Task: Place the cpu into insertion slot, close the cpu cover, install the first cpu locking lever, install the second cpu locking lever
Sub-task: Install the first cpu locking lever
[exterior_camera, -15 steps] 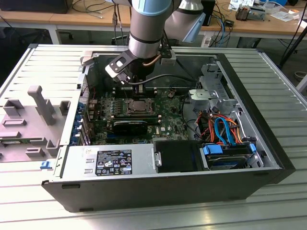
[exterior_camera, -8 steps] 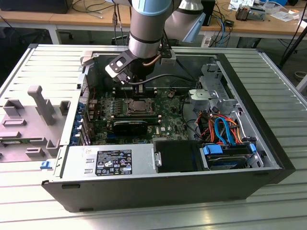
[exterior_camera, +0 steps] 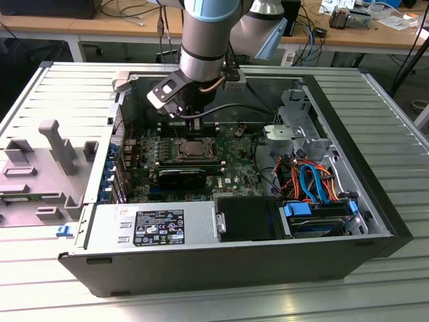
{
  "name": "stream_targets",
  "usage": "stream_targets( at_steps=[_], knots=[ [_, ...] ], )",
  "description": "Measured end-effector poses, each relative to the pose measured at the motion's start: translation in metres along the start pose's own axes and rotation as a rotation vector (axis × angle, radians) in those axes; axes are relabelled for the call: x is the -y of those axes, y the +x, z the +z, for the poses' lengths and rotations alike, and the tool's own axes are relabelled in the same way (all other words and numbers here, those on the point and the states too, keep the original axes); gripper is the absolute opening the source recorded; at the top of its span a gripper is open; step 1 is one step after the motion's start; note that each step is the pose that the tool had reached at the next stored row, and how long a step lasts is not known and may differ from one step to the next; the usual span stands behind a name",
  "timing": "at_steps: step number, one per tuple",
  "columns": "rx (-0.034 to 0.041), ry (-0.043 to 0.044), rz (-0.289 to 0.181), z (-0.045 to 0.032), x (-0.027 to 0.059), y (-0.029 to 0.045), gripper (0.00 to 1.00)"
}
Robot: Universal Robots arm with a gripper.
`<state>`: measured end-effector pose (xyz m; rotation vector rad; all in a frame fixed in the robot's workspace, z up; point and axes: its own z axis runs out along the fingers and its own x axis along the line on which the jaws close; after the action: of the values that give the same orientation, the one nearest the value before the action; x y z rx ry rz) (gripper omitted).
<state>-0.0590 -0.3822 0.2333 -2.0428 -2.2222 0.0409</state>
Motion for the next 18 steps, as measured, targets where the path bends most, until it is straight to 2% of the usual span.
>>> stream_targets(
  at_steps=[18],
  knots=[
    [0.0095,0.0067,-0.092,0.0,0.0,0.0,0.11]
  ],
)
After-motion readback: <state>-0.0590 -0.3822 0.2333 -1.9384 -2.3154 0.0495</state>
